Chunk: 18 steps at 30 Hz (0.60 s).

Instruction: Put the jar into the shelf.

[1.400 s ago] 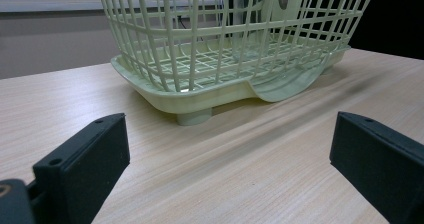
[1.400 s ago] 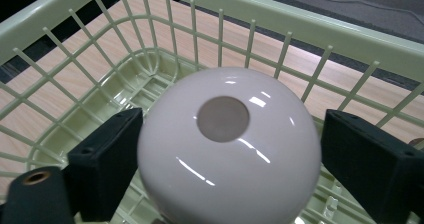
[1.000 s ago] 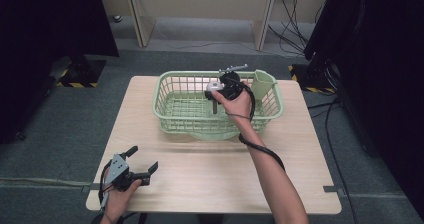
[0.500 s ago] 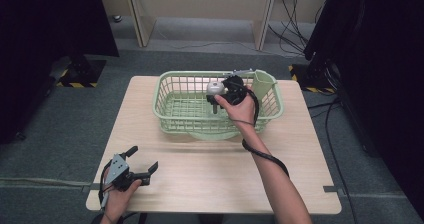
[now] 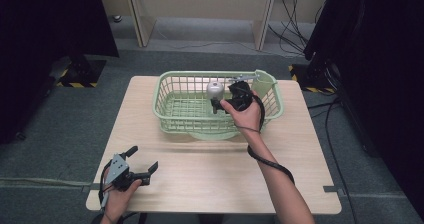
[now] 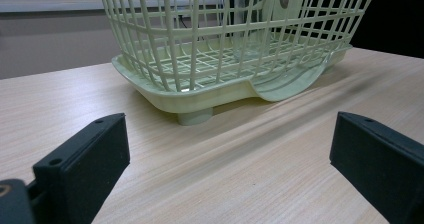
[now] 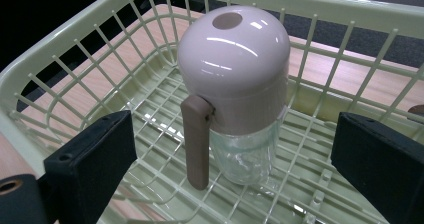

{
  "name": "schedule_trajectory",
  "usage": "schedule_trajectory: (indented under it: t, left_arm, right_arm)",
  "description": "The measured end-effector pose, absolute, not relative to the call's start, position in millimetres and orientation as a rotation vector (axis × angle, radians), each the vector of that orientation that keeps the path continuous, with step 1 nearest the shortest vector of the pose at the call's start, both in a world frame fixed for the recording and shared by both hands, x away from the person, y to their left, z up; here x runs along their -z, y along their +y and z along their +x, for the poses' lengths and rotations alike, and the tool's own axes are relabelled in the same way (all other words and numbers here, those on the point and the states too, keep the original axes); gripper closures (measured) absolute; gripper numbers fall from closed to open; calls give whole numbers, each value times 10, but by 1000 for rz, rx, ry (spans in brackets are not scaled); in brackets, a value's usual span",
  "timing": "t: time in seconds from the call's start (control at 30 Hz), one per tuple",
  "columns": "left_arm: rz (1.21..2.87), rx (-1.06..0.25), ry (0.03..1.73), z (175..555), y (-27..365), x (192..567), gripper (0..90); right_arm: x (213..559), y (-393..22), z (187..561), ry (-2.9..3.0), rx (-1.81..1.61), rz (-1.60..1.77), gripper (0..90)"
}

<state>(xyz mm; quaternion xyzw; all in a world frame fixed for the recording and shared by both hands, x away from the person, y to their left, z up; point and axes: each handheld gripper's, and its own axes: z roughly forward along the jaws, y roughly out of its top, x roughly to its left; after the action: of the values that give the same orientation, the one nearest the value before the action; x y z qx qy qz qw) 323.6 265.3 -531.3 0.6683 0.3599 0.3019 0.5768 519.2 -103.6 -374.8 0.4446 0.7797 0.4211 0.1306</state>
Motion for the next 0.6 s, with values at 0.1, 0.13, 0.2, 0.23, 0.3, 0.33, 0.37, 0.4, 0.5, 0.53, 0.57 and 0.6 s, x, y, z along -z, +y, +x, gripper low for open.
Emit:
schedule_trajectory:
  t: [0.1,0.13,0.2,0.23,0.3,0.33,0.37,0.4,0.5,0.53,0.57,0.6]
  left_arm:
    - [1565,-707,843,3237,2654,5313,21]
    - [1564,-707,843,3237,2653,5313,21]
    - [1565,-707,843,3237,2653,5313,21]
    - [1565,-707,843,3237,2653,5313,21]
    - [1565,-707,843,3237,2653,5313,21]
    - [1565,-707,844,3237,2653,5313,21]
    - [1565,-706,844,3238,2652,5313,21]
    - [1565,-707,843,3238,2652,5313,21]
    - [1565,-707,843,3237,2653,5313,21]
    - [1565,-707,844,3237,2653,5313,21]
    - [1565,-707,844,3237,2653,5313,21]
    - [1565,-707,844,3237,2653,5313,21]
  right_arm:
    - [3763,-1057,5157,2261,-1233,1289,44]
    - [3767,-1064,5141,2261,-1233,1289,44]
    - [3772,-1082,5121,2262,-1234,1287,44]
    - [3774,-1094,5112,2259,-1238,1287,44]
    - [3782,-1117,5090,2252,-1245,1289,43]
    - [3789,-1127,5079,2249,-1246,1292,43]
    - [3798,-1136,5071,2249,-1246,1289,43]
    - [3809,-1142,5060,2249,-1245,1291,43]
    - [3846,-1159,5031,2251,-1236,1289,43]
    - [3855,-1167,5022,2252,-1240,1291,43]
    - [3861,-1174,5011,2250,-1244,1291,43]
    - [3865,-1181,4999,2247,-1246,1289,43]
